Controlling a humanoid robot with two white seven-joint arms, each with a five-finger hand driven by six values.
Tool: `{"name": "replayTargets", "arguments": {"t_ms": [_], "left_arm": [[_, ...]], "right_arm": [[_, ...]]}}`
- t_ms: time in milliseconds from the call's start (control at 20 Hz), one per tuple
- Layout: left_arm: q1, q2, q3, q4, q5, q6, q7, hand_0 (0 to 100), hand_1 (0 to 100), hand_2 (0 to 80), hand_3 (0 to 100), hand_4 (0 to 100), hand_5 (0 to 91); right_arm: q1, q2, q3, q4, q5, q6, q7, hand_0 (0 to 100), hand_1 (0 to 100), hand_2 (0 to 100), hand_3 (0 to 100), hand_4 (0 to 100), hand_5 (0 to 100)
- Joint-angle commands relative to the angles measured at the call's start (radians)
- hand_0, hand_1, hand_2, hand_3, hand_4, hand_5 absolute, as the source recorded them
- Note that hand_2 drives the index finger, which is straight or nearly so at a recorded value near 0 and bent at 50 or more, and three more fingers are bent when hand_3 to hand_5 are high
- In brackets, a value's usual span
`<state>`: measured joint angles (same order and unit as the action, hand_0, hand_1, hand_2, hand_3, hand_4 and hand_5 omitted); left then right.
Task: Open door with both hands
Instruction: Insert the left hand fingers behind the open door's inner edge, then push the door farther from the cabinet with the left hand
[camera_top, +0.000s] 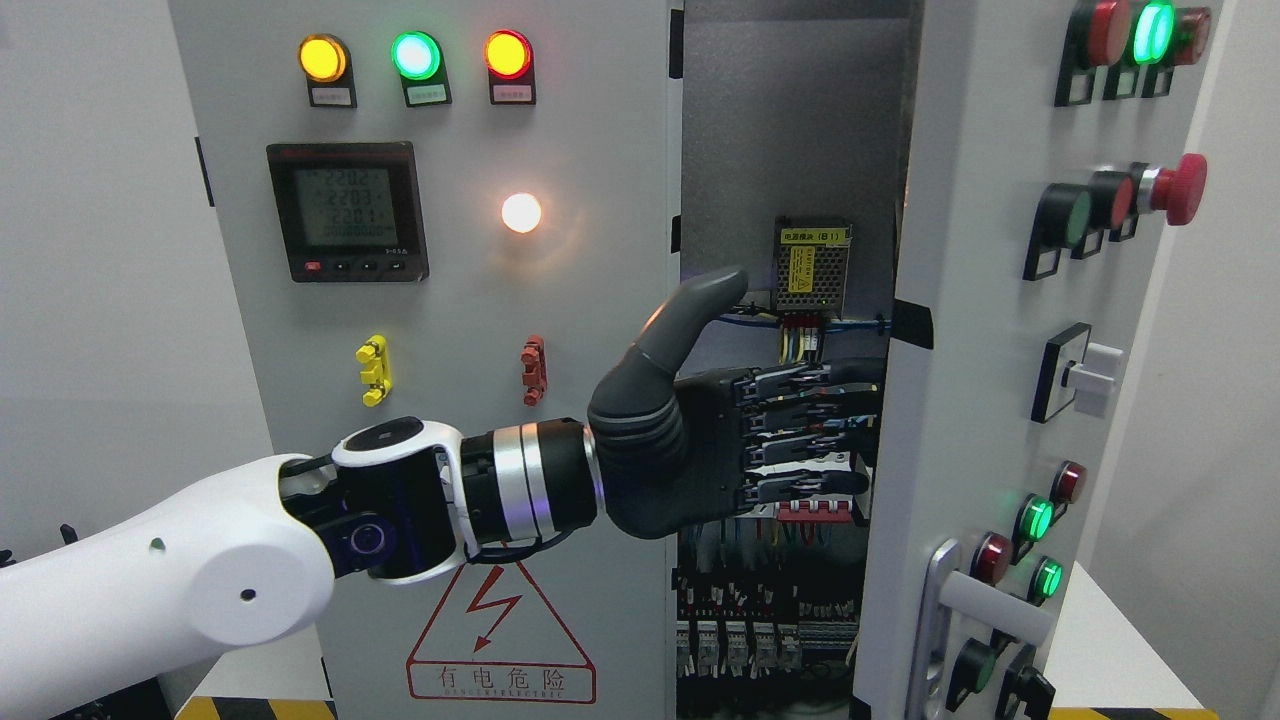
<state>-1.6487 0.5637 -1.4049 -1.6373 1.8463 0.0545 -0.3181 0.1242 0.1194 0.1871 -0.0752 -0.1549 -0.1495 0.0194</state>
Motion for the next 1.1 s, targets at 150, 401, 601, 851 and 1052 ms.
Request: {"name": "replayTargets", "arguments": {"t_ms": [150,401,601,851,1052], "left_arm": [[0.003,-0.208,0.049,0.097,-0.002,0.001,0.028,0,0,0.0,0,3,0.0],[0.001,-0.274,0.060,0.106,-0.013,0.001,0.080,0,0,0.0,0,3,0.0],[0.000,-0.311,0.060,0.106,-0.019,0.001,0.094,0,0,0.0,0,3,0.0],[0.000,-0.364,0.060,0.105,-0.062,0.001,0.109,0,0,0.0,0,3,0.0],[0.000,-0.409,0.058,0.106,-0.075,0.001,0.109,0,0,0.0,0,3,0.0]], "right_arm": [[0.000,0.000,0.000,0.000,0.000,-0.001,0.001,0,0,0,0,0,0],[0.000,0.000,0.000,0.000,0.000,-0.001,0.001,0,0,0,0,0,0],[0.000,0.000,0.000,0.000,0.000,-0.001,0.001,0,0,0,0,0,0],[0.000,0.000,0.000,0.000,0.000,0.001,0.001,0,0,0,0,0,0],[0.000,0.000,0.000,0.000,0.000,-0.001,0.001,0,0,0,0,0,0]]}}
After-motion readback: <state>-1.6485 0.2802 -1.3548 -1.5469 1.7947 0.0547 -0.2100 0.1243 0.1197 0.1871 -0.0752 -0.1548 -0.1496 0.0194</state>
